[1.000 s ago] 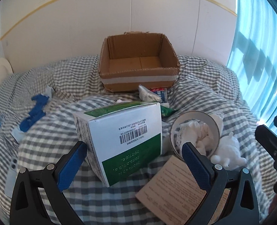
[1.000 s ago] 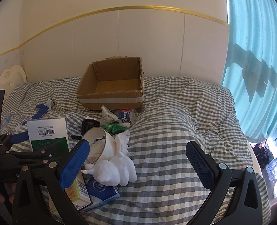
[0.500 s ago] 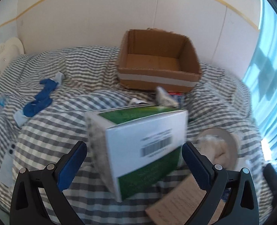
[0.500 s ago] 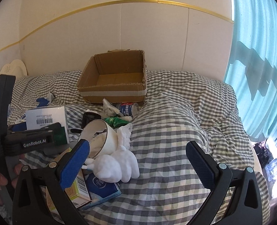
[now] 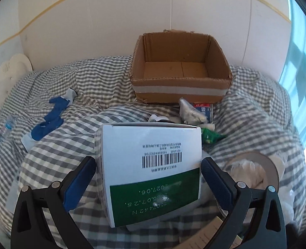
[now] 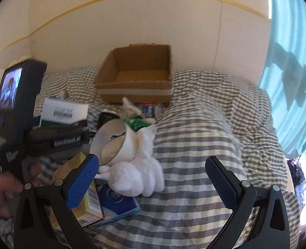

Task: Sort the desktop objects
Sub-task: 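Grasp the white paper cup with the left gripper while the right gripper grasps the white bunny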

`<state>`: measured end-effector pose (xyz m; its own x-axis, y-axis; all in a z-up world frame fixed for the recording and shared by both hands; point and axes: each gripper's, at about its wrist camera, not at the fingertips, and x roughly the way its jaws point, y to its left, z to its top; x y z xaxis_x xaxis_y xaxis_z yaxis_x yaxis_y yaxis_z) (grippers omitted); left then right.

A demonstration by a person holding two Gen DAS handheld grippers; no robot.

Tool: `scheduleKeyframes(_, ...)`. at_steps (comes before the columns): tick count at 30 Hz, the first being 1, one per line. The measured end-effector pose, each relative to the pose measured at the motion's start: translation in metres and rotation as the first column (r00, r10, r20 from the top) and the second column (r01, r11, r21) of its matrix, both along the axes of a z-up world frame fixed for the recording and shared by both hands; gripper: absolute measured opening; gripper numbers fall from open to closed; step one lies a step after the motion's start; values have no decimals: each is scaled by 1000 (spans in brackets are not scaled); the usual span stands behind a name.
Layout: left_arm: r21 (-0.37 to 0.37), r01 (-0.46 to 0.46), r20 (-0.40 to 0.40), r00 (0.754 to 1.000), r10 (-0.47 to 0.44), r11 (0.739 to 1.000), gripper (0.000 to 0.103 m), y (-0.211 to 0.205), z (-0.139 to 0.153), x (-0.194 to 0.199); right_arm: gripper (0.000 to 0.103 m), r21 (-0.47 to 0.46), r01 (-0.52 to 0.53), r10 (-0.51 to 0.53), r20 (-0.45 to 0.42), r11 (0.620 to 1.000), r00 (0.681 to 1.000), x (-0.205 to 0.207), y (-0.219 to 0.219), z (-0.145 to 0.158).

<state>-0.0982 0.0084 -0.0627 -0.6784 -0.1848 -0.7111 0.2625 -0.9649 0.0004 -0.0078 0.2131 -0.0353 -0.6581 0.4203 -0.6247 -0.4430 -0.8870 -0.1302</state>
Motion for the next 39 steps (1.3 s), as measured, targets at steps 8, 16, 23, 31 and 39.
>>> scheduleKeyframes(8,54,49,13,999,-50,997,103,-21,2,-3,103,-106,-26,32,56,994,998,-26,14,-30)
scheduleKeyframes(16,67,0,75,997,-5,998,103,-45,4,6,82,-171,-16,28,69,985,997,-26,19,-42)
scheduleKeyframes(23,10,53,67,996,-54,999,103,-26,1,1,79,-156,-30,38,44,987,998,-19,13,-35)
scheduleKeyframes(31,45,71,59,996,-73,997,103,-38,1,-4,79,-136,-24,23,-14,990,1000,-8,17,-17)
scheduleKeyframes(39,-26,288,81,955,-286,957,89,27,-5,-14,79,-110,127,-130,-25,986,991,3,31,-8)
